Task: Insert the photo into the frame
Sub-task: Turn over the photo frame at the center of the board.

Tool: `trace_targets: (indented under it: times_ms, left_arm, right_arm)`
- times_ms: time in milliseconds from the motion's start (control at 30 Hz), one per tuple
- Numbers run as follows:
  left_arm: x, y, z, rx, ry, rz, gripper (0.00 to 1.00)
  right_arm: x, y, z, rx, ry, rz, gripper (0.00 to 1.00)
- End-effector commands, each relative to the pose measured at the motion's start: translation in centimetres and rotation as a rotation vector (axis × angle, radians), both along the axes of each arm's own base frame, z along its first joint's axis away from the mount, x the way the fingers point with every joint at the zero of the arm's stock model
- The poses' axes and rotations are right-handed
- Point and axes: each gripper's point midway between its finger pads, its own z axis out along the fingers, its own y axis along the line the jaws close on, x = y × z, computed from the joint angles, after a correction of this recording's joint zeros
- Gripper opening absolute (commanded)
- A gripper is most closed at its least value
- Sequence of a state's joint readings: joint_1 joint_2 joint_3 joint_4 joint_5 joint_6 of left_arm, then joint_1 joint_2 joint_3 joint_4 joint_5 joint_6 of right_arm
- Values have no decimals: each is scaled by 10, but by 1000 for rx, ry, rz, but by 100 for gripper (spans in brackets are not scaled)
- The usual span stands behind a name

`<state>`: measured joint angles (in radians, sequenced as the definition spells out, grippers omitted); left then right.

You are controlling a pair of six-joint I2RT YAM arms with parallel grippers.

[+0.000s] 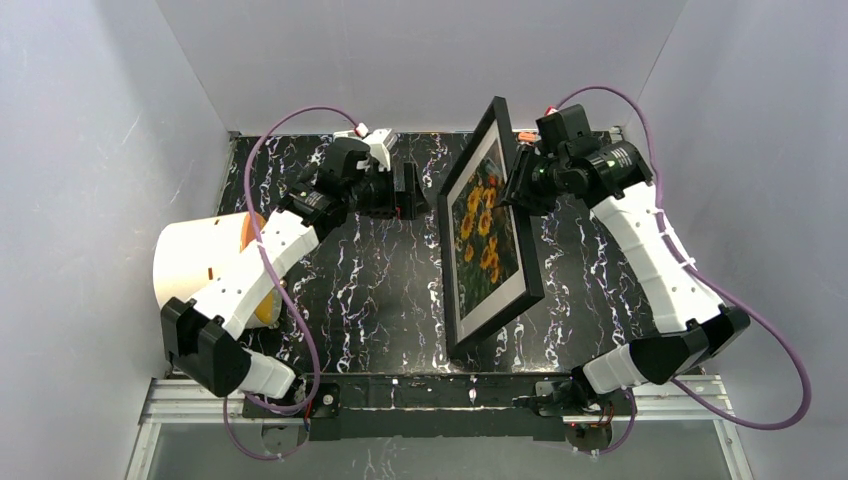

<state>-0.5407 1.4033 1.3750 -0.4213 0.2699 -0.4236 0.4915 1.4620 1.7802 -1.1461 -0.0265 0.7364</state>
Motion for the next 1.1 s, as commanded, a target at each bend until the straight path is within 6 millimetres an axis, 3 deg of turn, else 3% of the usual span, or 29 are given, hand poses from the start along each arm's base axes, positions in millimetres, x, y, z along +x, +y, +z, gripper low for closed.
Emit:
trace_targets:
  times_ms: [0, 233, 367, 500, 633, 833, 967, 1067]
  left_arm:
    - [4, 15, -33, 91, 50, 76, 95]
    - [18, 54, -85, 235, 175, 226, 95]
    - [43, 73, -90, 227, 199, 266, 96]
    - [73, 83, -85, 235, 171, 273, 96]
    - [90, 87, -92, 273, 164, 271, 96]
    - [109, 87, -106, 316, 164, 220, 98]
    - [130, 88, -114, 341, 153, 195, 98]
    - [147, 85, -118, 329, 148, 171, 98]
  right_arm:
    - [1, -12, 12, -29, -125, 98, 43]
    - [10, 16, -25, 125, -140, 212, 35]
    - [12, 31, -49, 229, -161, 270, 33]
    - [17, 38, -77, 287, -187, 330, 30]
    - [25, 45, -97, 361, -222, 386, 27]
    - [33, 45, -130, 457, -213, 431, 37]
    - [43, 36, -153, 460, -196, 418, 48]
    - [52, 31, -170, 470, -168, 405, 51]
